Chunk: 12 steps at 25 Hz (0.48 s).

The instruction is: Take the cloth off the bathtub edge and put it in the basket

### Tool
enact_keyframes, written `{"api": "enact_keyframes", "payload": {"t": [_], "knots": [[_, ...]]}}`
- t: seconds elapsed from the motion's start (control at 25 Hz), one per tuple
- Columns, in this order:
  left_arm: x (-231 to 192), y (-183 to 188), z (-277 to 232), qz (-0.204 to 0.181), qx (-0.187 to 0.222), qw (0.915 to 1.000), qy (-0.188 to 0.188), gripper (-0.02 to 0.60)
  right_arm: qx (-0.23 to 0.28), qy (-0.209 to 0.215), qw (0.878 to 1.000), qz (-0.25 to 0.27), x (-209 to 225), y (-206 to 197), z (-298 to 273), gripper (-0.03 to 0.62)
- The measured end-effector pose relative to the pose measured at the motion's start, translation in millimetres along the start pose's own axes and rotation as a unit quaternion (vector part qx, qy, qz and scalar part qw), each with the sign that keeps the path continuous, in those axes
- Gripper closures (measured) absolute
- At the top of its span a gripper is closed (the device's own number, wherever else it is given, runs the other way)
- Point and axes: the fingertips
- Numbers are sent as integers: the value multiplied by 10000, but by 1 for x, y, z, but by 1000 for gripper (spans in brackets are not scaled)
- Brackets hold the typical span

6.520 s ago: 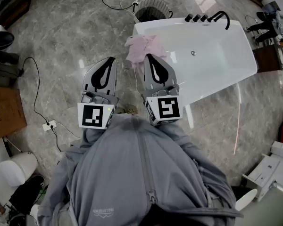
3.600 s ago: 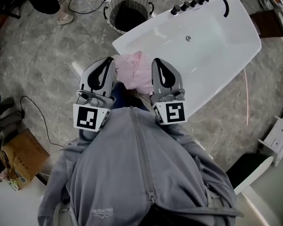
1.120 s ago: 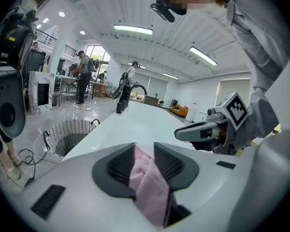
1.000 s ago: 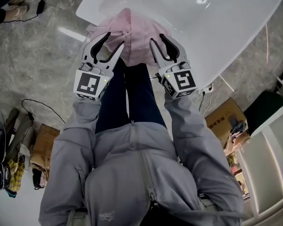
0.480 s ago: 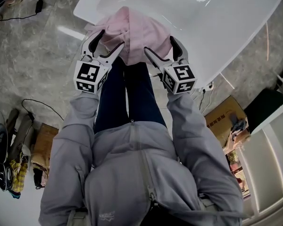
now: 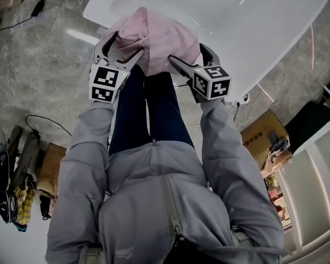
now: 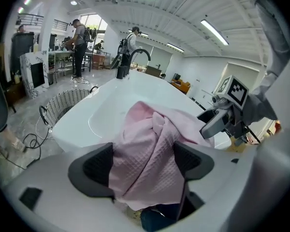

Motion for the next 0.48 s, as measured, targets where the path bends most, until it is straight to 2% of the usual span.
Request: {"api": "enact_keyframes", "payload": {"t": [0.2,0.48], "knots": [[-4,-4,0,184,-146,9997,18,184,-333,219,9989,-248,1,-2,-9,74],[-5,-9,-8,271,-307,9991,-83,183,-377,495,9963,-585,2,-10,-21,74]]}}
Point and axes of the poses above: the fingertips, and each gripper's own axes: z backward along the fingers, x to its right, y out of its top, and after that the axes turned 5 degrees about -z, right-handed
